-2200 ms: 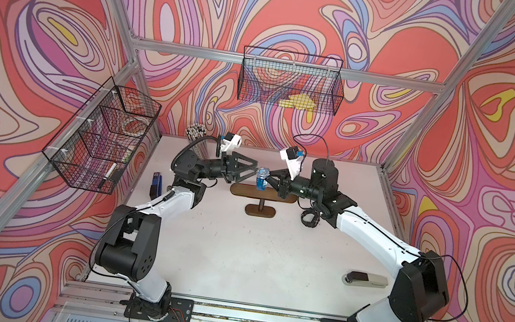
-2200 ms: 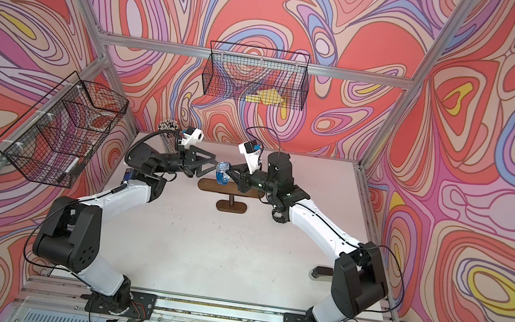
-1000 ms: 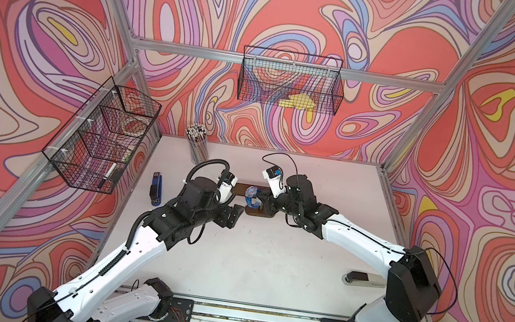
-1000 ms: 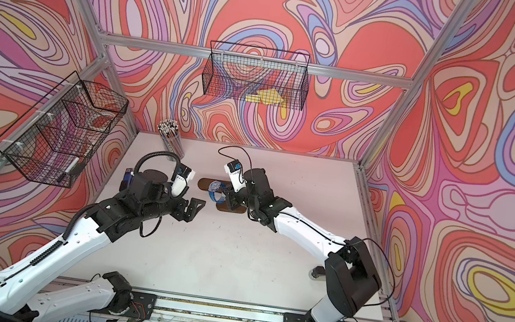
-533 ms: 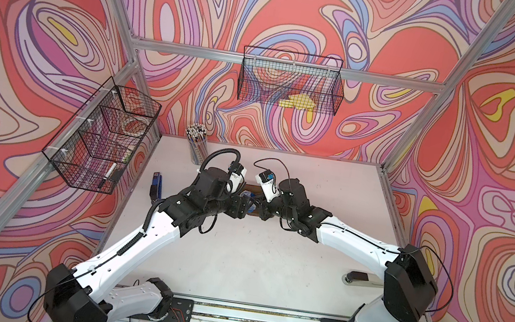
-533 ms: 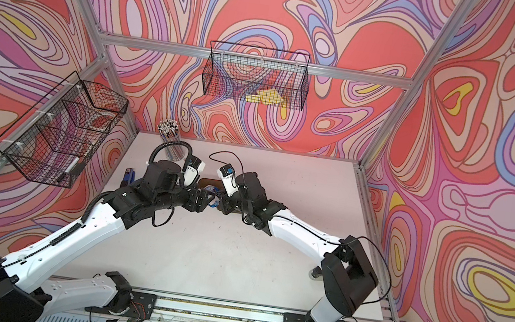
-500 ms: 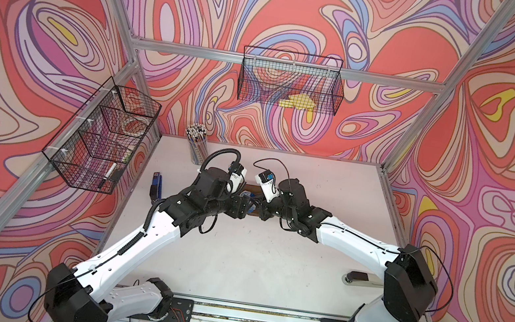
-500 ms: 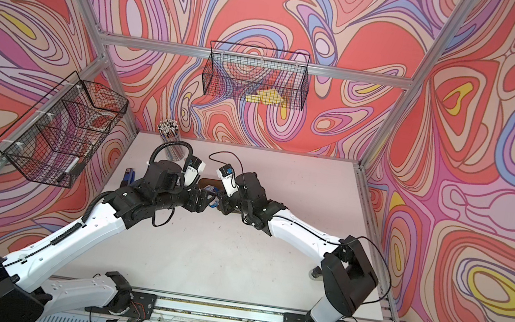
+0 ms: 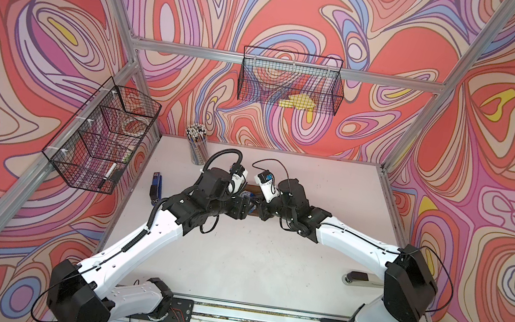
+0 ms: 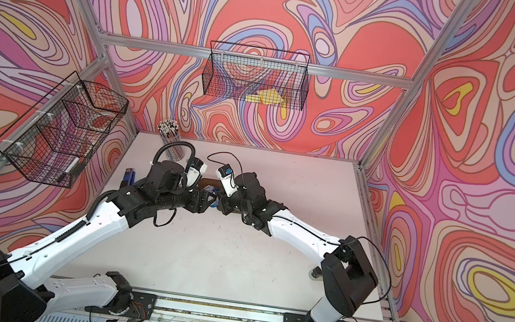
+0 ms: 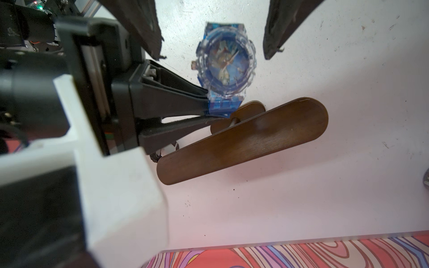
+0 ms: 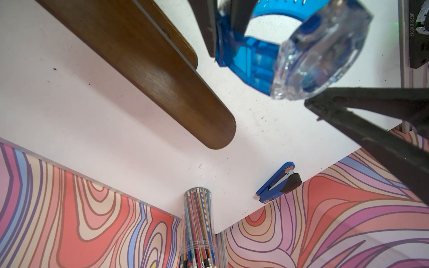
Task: Place watch on stand
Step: Pick up the watch at the center of the board.
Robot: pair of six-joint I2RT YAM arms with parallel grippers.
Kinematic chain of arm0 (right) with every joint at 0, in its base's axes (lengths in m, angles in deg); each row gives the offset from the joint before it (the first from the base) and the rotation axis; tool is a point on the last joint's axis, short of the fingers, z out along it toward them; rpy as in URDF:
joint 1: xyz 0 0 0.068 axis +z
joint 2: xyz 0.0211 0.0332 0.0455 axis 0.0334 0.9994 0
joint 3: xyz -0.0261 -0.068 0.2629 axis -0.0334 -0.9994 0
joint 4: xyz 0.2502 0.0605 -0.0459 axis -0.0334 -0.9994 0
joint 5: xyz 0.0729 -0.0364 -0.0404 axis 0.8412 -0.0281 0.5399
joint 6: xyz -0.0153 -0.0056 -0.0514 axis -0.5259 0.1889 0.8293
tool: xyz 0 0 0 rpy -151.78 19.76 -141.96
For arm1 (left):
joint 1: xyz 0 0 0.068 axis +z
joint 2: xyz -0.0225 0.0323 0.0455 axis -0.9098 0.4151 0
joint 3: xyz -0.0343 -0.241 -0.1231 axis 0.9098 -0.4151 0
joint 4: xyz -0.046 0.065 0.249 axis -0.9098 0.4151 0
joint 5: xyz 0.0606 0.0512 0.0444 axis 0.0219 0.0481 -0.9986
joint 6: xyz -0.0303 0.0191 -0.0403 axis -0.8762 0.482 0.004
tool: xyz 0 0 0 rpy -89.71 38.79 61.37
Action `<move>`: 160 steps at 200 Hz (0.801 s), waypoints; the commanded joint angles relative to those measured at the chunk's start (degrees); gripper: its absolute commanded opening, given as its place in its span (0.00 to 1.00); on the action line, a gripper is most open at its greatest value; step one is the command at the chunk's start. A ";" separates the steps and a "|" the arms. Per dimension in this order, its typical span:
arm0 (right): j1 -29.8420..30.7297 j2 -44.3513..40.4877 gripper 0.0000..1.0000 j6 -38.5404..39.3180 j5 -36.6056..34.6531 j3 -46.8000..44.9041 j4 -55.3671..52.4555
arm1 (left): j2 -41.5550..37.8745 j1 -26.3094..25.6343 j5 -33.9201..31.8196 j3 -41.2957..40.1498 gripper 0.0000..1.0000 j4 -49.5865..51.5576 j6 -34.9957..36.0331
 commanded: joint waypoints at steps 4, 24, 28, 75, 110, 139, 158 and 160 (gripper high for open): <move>0.40 -1.75 0.00 0.59 -0.65 0.08 0.60 | 0.13 0.43 -0.82 0.57 0.68 0.50 -0.47; 0.40 -2.23 0.00 0.55 -0.40 -0.32 0.86 | -0.11 1.14 0.05 -0.13 0.68 -1.26 -0.80; 0.40 -2.30 0.00 0.55 -0.32 -0.36 0.86 | -0.07 1.38 0.54 -0.22 0.68 -1.60 -0.89; 0.40 -2.66 0.00 0.48 -0.14 -0.97 1.29 | 0.10 4.69 6.16 -0.26 0.63 -3.35 -2.73; 0.37 -2.70 0.00 0.51 -0.10 -0.98 1.22 | 0.50 6.01 10.91 -0.97 0.63 -5.65 -4.03; 0.40 -2.59 0.00 0.47 0.11 -0.91 1.26 | 1.01 6.00 11.21 -0.81 0.62 -5.86 -4.03; 0.40 -2.57 0.00 0.60 -0.09 -0.78 1.11 | 1.46 6.01 11.48 -0.38 0.60 -5.56 -4.04; 0.40 -2.57 0.00 0.55 -0.17 -0.73 1.12 | 1.53 5.99 11.55 -0.36 0.60 -5.55 -4.00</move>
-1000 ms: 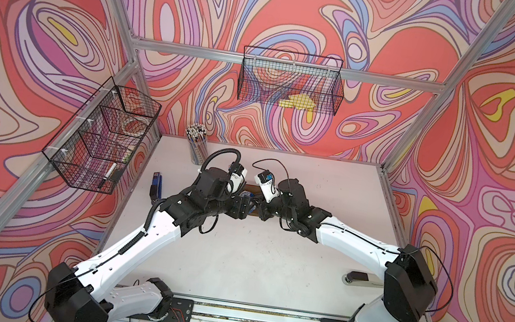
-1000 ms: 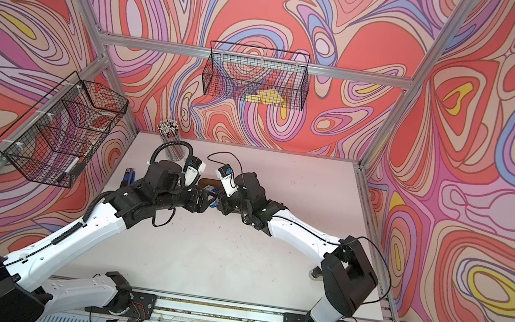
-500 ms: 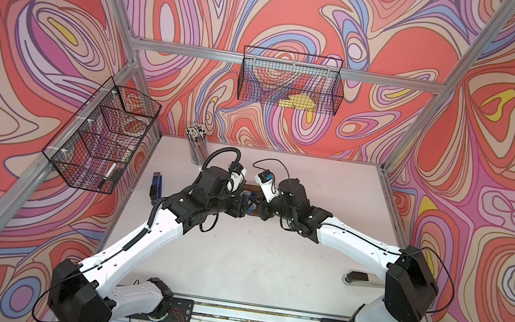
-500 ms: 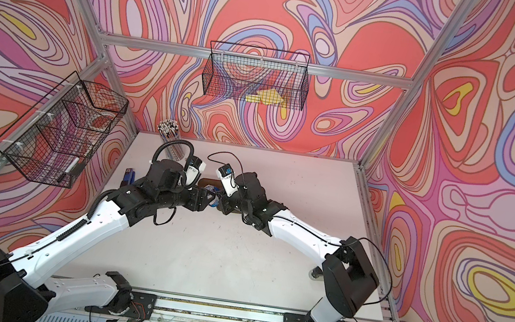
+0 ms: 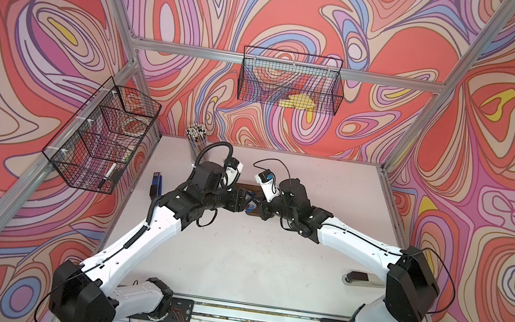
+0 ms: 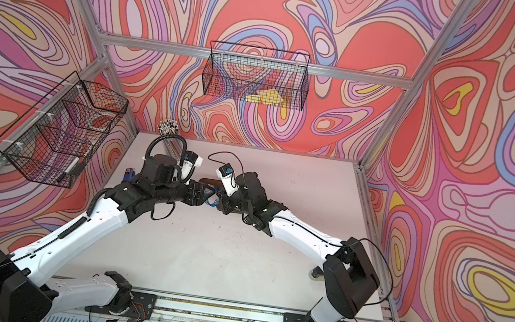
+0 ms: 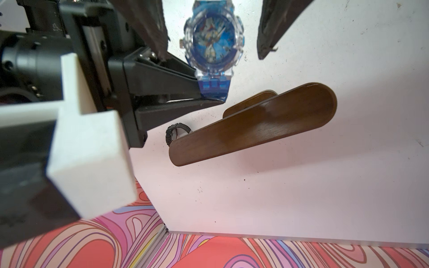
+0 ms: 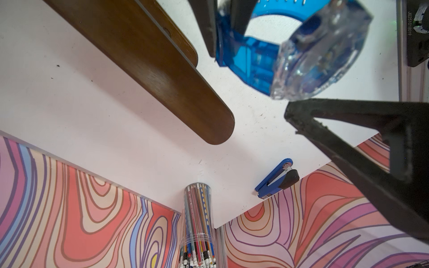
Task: Place watch on stand
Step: Pick up the watch at the center of the board.
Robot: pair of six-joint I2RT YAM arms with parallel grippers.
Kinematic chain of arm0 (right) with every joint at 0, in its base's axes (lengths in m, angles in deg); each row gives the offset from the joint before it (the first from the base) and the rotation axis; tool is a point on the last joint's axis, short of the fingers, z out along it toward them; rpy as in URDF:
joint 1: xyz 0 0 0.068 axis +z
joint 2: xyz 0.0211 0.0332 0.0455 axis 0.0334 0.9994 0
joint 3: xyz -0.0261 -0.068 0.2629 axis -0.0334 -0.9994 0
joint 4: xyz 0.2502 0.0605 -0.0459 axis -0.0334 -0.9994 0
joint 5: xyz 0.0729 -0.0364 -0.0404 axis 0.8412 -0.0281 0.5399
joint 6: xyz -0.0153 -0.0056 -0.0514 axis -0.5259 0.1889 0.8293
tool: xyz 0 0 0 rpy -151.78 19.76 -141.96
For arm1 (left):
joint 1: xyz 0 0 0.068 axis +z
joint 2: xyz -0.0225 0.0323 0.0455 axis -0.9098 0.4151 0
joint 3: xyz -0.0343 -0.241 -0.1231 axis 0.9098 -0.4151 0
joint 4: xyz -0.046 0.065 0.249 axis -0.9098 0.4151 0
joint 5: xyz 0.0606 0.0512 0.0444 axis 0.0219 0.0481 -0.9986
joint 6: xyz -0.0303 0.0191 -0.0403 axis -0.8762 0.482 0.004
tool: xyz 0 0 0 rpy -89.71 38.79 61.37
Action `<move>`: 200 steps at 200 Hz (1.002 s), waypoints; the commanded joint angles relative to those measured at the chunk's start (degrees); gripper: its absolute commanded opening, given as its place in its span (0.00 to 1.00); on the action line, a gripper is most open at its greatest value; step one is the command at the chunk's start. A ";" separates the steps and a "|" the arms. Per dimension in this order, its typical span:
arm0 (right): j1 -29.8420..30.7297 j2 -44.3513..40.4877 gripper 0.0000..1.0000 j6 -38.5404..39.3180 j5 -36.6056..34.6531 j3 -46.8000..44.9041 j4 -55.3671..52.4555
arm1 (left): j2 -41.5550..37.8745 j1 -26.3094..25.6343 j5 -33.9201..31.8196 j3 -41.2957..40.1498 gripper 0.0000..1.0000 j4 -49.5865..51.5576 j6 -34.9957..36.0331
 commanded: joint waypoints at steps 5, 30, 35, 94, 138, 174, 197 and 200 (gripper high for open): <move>0.40 -1.81 0.00 0.46 -0.20 -0.56 0.78 | 0.81 0.22 1.54 0.06 0.60 -1.18 -0.75; 0.40 -1.76 0.00 0.43 -0.25 -0.52 0.70 | 0.82 0.19 1.33 0.26 0.58 -0.75 -0.41; 0.40 -1.72 0.00 0.45 -0.25 -0.52 0.72 | 0.86 0.24 1.24 0.34 0.58 -0.54 -0.32; 0.36 -1.59 0.00 0.46 -0.70 -0.43 0.77 | 1.16 0.21 0.88 0.49 0.50 0.01 -0.22; 0.40 -1.28 0.00 0.60 -0.78 -0.08 0.69 | 1.60 0.21 0.44 0.56 0.44 0.55 0.30; 0.39 -0.77 0.00 0.72 -0.70 0.88 0.82 | 2.22 0.15 0.37 1.05 0.39 1.06 0.87; 0.40 -0.40 0.00 0.66 -0.53 1.48 0.91 | 1.80 0.15 -0.54 0.66 0.34 0.61 0.83; 0.40 -0.39 0.00 0.67 -0.57 1.50 0.83 | 1.70 0.09 -0.74 0.70 0.33 0.56 0.89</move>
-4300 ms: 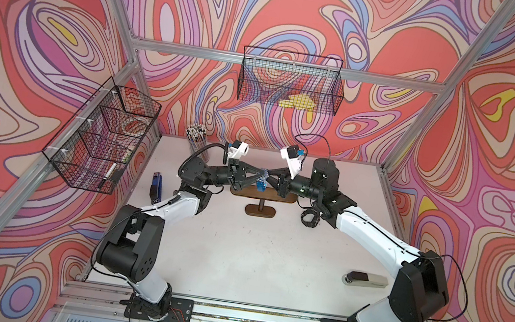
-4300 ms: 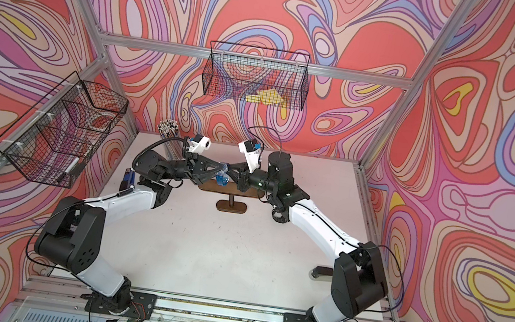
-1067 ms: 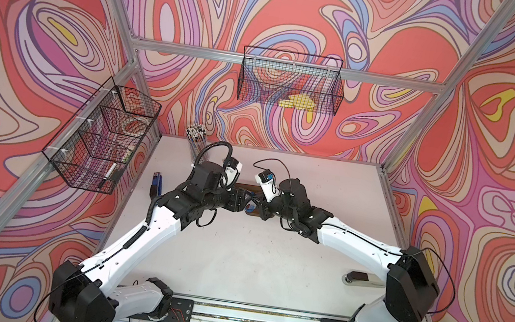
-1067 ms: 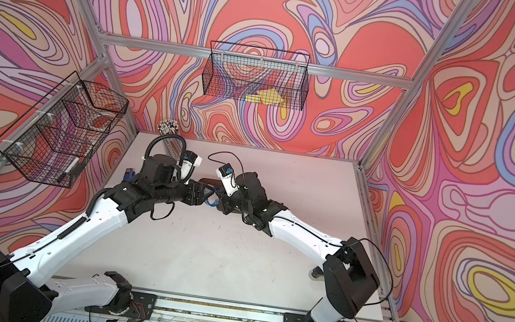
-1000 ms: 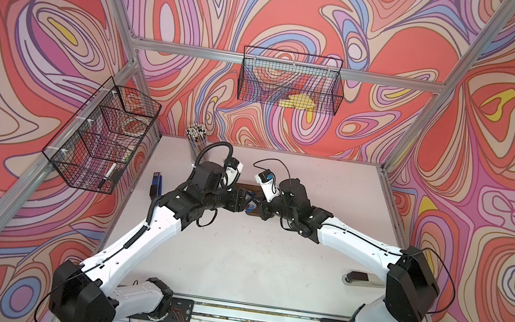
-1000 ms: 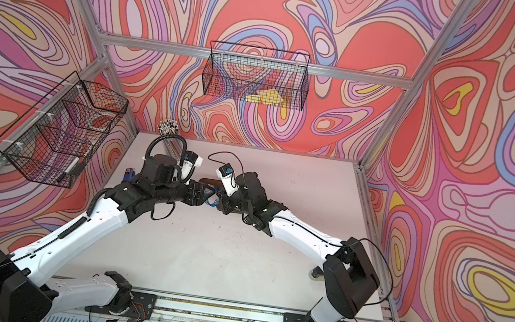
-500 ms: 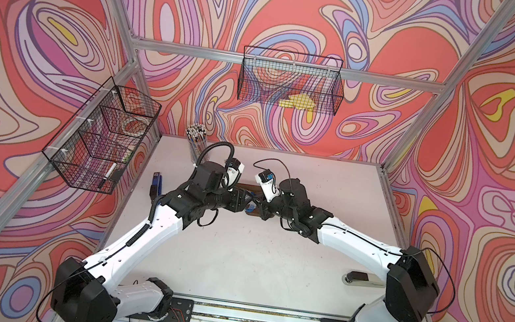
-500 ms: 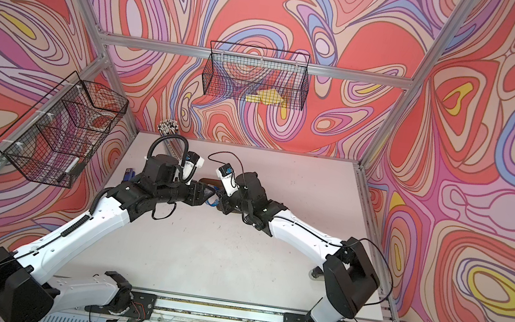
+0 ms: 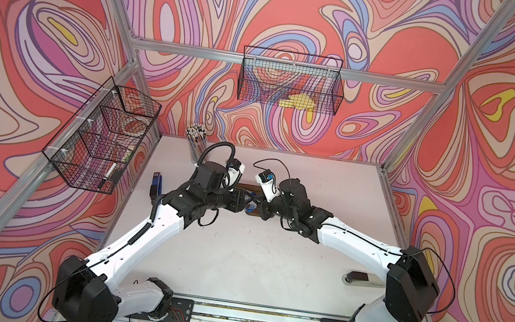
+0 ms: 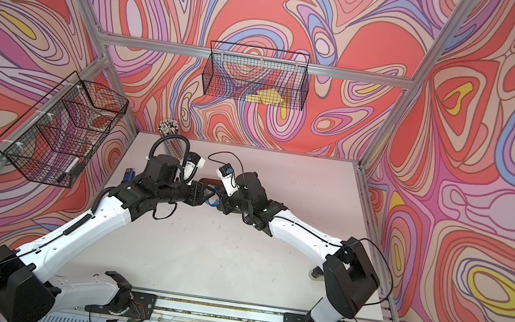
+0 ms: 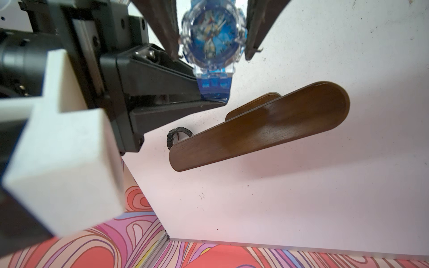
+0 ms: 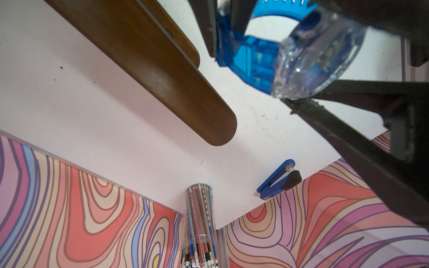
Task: Place watch on stand
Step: Pick up the watch at the center of the board.
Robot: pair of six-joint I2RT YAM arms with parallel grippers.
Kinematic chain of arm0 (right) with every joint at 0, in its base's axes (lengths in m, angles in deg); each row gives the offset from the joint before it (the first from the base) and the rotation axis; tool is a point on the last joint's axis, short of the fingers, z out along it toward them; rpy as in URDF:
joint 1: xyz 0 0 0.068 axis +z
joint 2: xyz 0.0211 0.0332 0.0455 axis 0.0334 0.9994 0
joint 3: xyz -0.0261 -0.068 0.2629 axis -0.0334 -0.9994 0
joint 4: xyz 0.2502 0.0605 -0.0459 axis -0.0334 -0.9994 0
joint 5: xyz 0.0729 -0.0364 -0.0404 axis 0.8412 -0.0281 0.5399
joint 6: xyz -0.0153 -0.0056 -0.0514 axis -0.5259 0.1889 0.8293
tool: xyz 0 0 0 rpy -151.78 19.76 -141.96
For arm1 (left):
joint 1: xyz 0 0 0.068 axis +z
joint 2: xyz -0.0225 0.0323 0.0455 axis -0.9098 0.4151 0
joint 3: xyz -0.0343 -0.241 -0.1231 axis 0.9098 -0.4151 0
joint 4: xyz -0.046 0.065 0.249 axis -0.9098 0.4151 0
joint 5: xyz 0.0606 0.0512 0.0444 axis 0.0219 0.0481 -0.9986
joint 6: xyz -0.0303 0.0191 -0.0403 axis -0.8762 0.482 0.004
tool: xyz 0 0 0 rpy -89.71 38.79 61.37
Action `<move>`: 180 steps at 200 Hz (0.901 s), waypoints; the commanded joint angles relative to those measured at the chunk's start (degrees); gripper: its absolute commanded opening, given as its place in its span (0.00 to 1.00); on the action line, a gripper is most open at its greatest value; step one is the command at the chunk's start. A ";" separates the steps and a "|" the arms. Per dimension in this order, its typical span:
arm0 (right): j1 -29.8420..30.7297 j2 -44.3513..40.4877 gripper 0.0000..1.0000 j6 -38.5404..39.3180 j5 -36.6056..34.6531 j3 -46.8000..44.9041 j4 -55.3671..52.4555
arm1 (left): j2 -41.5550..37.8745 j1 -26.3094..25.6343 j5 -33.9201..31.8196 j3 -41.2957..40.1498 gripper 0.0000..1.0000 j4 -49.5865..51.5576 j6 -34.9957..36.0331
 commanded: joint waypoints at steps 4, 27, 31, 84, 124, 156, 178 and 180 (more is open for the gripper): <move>0.40 -0.32 0.00 0.49 -0.16 1.55 1.19 | 0.17 0.14 -1.49 0.67 0.31 0.51 0.78; 0.40 -0.24 0.00 0.41 -1.14 1.57 0.89 | -0.52 0.10 -2.99 0.68 0.31 0.71 1.12; 0.40 -0.22 0.00 0.43 -1.38 1.57 0.77 | -0.69 0.10 -3.22 0.68 0.31 0.85 1.21; 0.31 -1.77 0.55 0.89 -6.94 2.98 -3.83 | -0.69 0.24 -9.91 2.99 0.29 4.80 4.82; -1.19 -5.32 0.66 -2.55 -11.74 5.16 -10.02 | -1.91 1.17 -18.61 4.94 0.29 6.09 6.92; -9.76 -5.89 0.69 -13.70 -8.02 9.34 -20.82 | -3.13 1.14 -28.25 2.67 0.29 4.70 6.94; -15.29 -7.13 0.69 -17.83 -3.48 8.30 -23.35 | -3.50 1.13 -33.83 -0.19 0.29 2.54 6.51; -15.61 -7.22 0.69 -17.95 -3.39 8.20 -23.51 | -3.52 1.15 -34.11 -0.53 0.29 2.22 6.50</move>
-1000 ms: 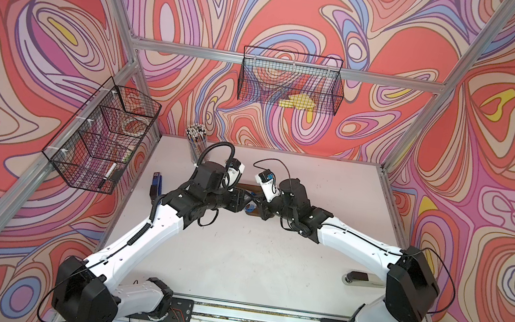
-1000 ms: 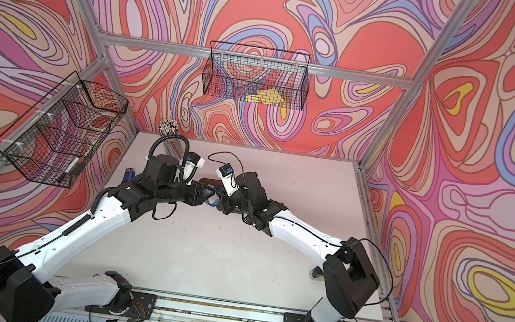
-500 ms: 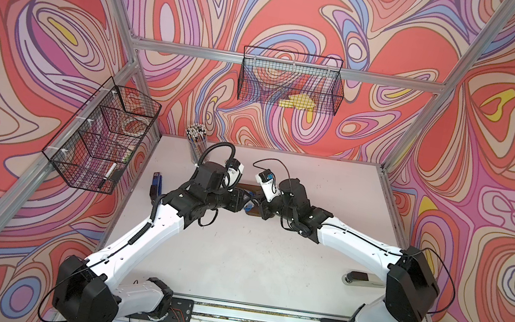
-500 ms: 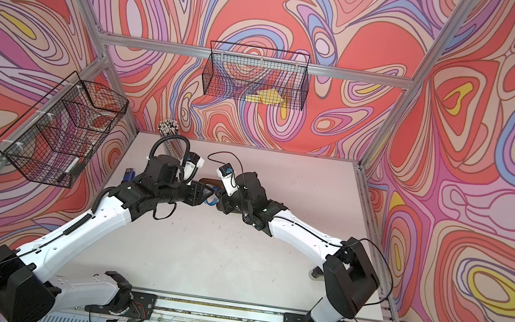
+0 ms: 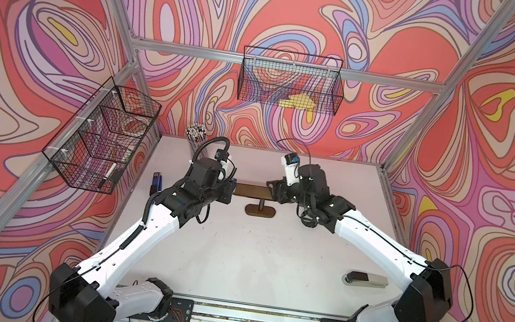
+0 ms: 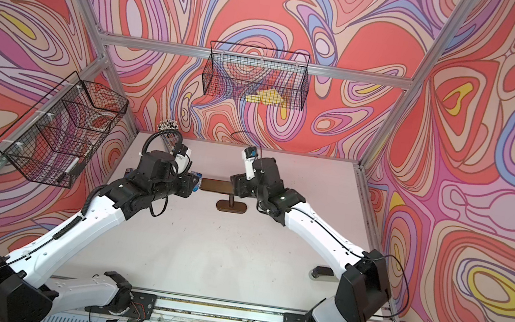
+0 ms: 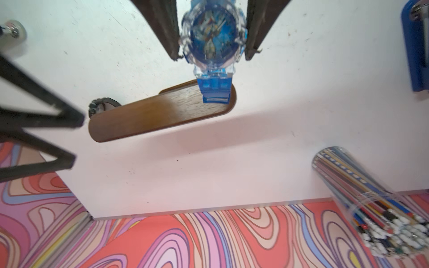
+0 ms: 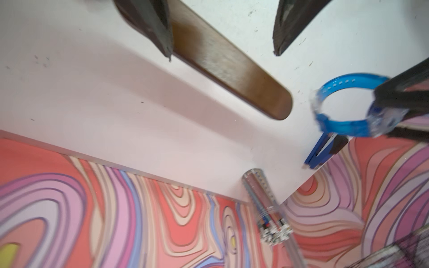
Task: Place watch on stand
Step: Pick up the watch at the center of the board, then place the watch on the stand.
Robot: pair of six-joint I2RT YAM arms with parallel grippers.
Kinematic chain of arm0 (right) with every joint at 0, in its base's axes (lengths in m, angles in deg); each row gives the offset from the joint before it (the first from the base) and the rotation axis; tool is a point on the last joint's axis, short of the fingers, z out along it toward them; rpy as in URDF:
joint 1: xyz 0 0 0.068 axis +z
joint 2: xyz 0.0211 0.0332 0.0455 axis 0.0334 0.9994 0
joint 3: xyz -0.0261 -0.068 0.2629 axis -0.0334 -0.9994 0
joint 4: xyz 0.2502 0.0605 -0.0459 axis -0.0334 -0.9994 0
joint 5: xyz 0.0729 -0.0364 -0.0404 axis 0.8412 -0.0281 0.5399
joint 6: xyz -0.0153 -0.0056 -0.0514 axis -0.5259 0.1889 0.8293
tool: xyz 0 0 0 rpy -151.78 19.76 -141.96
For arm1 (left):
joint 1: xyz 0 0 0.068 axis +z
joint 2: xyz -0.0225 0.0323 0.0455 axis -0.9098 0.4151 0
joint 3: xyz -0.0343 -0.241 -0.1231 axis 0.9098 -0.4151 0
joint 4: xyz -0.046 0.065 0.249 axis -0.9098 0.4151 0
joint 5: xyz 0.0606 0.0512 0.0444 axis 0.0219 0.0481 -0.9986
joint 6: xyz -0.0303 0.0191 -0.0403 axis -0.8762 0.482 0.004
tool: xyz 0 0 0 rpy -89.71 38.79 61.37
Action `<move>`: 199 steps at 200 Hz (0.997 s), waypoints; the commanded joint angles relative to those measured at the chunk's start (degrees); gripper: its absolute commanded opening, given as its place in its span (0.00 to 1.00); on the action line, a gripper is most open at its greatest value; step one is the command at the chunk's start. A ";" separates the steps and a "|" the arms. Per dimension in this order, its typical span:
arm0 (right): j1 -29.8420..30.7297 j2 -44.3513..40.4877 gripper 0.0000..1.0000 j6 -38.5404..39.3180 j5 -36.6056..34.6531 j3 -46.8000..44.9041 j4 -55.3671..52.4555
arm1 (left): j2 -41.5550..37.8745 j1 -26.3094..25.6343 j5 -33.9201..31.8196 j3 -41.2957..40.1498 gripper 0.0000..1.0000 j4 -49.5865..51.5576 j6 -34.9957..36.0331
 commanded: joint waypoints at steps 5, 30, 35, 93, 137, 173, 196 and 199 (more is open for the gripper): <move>-5.20 -2.18 0.68 -7.65 3.37 -0.68 -8.13 | -1.08 0.18 -10.38 -3.81 0.29 -2.31 0.40; -6.92 -2.25 0.63 -7.66 4.08 -1.57 -10.22 | -0.86 0.20 -13.35 -8.29 0.29 -7.12 0.25; -7.03 -2.27 0.61 -7.77 4.53 -1.89 -10.23 | -0.86 0.17 -13.67 -9.11 0.29 -8.19 0.30; -8.10 0.33 0.42 -10.20 6.71 -4.47 -10.12 | 1.57 0.17 -14.50 -12.03 0.29 -15.38 0.64; -8.43 1.77 0.38 -10.42 6.56 -5.62 -9.50 | 3.93 0.17 -12.23 -12.21 0.30 -18.67 1.02; -8.44 1.74 0.35 -10.95 6.70 -6.99 -8.32 | 5.37 0.19 -10.78 -11.52 0.30 -19.37 0.47; -8.36 1.84 0.35 -10.78 6.18 -7.37 -8.23 | 5.92 0.23 -10.14 -11.26 0.30 -19.49 0.40; -8.39 1.86 0.34 -10.70 6.09 -7.37 -8.22 | 6.01 0.16 -10.06 -11.25 0.30 -19.58 0.40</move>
